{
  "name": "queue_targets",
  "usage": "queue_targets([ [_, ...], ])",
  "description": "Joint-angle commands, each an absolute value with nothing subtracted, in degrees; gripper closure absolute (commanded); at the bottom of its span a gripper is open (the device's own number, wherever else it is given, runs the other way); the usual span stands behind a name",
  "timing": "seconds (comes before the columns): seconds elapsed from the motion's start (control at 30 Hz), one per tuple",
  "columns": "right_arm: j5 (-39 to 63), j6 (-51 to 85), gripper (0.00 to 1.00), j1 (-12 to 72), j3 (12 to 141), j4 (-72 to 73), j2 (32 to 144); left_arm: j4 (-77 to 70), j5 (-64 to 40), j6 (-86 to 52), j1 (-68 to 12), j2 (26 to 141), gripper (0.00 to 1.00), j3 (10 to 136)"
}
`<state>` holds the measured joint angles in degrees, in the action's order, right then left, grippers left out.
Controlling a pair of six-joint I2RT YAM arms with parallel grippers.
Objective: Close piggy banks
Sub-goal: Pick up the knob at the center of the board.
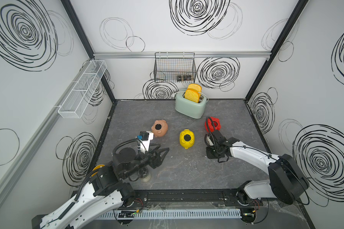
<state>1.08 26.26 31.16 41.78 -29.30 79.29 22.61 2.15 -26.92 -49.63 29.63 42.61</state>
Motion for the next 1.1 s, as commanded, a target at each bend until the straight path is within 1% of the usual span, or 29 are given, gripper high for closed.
queue_targets([
  [0.0, 0.81, 27.1, 0.78, 28.45, 40.85, -28.65, 80.52, 23.92, 5.2, -24.79, -49.77, 28.3, 0.36, 41.23],
  [0.3, 2.02, 25.42, 0.78, 27.86, 41.0, -28.2, 81.89, 23.73, 7.95, -22.67, -49.41, 24.09, 0.36, 38.44],
  [0.43, 1.62, 25.32, 0.78, 27.89, 40.42, -27.66, 81.09, 23.41, 7.44, -22.88, -49.31, 22.95, 0.35, 37.8],
  [1.07, 1.63, 24.79, 0.8, 28.92, 41.2, -28.1, 83.23, 23.4, 6.8, -23.27, -49.52, 24.39, 0.34, 37.28],
])
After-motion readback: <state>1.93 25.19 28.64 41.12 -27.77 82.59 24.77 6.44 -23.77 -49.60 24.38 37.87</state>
